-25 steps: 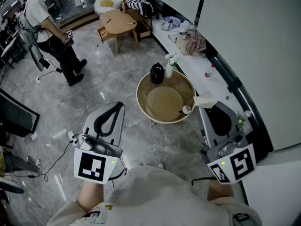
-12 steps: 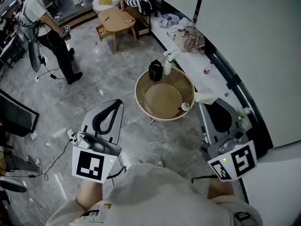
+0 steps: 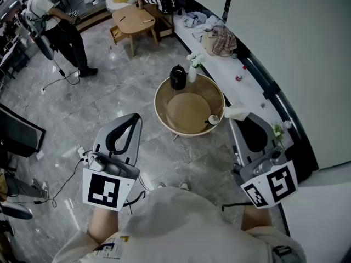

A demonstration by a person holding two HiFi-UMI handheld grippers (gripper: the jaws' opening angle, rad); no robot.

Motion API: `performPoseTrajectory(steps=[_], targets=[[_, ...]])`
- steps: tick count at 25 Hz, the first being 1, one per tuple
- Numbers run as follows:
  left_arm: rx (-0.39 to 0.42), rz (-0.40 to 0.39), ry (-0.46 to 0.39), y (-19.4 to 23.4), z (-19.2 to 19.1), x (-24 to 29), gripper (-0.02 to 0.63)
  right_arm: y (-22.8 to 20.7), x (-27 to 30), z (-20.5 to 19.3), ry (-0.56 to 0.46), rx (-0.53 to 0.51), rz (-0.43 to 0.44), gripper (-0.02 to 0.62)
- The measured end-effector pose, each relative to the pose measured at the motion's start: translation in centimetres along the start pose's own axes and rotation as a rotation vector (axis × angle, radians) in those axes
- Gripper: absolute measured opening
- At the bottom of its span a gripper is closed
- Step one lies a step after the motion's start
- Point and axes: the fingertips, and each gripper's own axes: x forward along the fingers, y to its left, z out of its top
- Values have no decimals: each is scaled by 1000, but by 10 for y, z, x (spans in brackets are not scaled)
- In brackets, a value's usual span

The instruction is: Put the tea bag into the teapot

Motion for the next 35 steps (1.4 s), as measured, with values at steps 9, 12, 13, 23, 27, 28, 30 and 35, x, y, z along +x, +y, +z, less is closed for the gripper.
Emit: performPoseTrajectory(steps=[9,12,13,23,27,28,30,35], targets=[[15,32,25,-40,6,10,8,-27,-31,-8,-19,15,31,40],[20,44,33,-48,4,9,8,-30,-37,-15,-15,24,47,40],[23,46,34,-51,5,9,8,-30,-39,-16,-13,26,52,39],[50,25,33,-69,0,25,8,-43,-43,-51,27,63,49,40],[67,7,21,-73,-4,38,8,-48,-40,-55,15,55,46,39],[70,2,18,-74,-6,40,8,-48,-39,-56,12,54,47,40],[77,-5,12,-73,-10,44,8,-46,-34,-58,6,46,51,40],[67,-19,2,-61,-23,60,8,-49,-8,-69,15,34,55,40]])
